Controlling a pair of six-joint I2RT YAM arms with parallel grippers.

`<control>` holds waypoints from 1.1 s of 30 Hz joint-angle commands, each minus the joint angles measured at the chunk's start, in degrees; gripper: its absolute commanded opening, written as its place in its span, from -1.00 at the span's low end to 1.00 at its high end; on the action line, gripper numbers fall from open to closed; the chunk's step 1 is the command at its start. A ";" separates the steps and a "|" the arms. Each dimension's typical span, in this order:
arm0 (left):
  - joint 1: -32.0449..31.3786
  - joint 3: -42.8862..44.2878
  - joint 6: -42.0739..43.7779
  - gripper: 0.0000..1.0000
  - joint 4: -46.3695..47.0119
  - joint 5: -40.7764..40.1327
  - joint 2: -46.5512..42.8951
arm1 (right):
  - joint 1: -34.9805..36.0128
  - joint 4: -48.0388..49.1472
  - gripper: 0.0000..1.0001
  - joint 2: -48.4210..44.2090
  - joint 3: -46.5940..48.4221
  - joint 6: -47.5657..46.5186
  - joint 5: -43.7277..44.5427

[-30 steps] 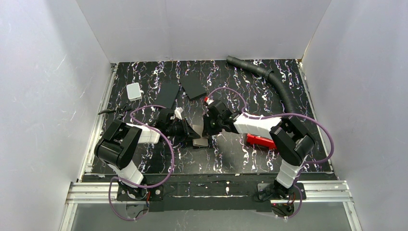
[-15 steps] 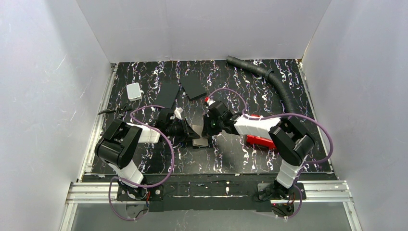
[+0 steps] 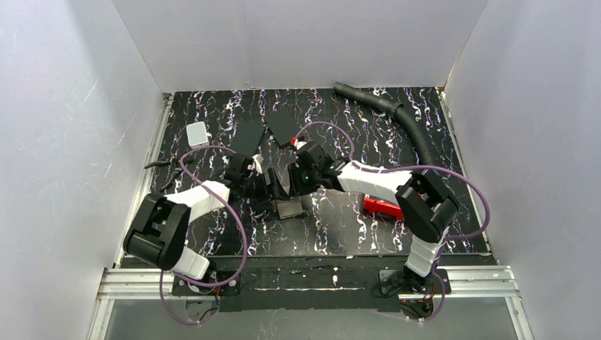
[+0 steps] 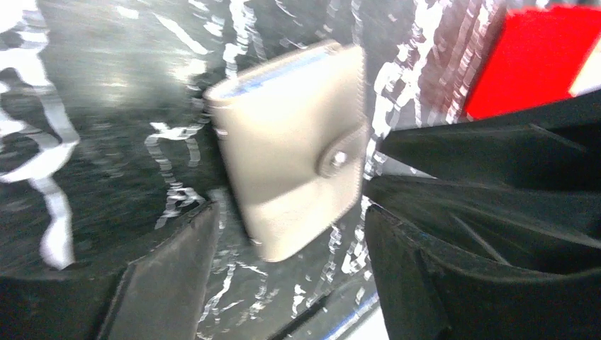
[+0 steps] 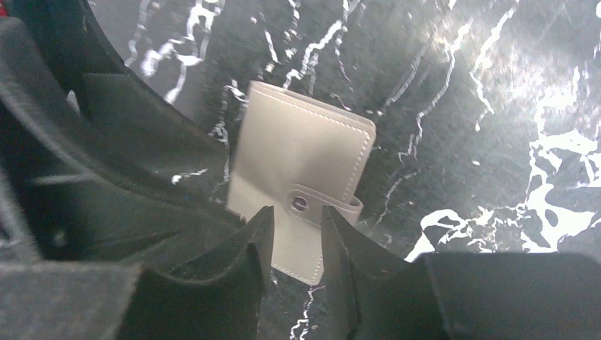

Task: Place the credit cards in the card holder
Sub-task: Close the card holder at the center of the board, then reset both arms

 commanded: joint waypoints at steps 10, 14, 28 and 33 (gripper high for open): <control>8.83 33.39 14.50 0.93 -45.74 -12.28 -33.83 | -12.96 -25.69 0.94 -23.27 24.80 -13.71 6.79; 8.83 41.81 13.22 0.93 -46.57 -12.67 -34.89 | -14.03 -30.05 0.97 -24.96 31.18 -16.06 7.02; 7.73 70.51 20.48 0.97 -43.23 -21.84 -38.74 | -14.03 -15.56 0.97 -47.29 31.85 -18.87 31.39; 6.90 71.78 22.39 0.97 -43.30 -23.29 -39.18 | -14.04 -14.07 0.97 -50.26 31.58 -20.58 37.27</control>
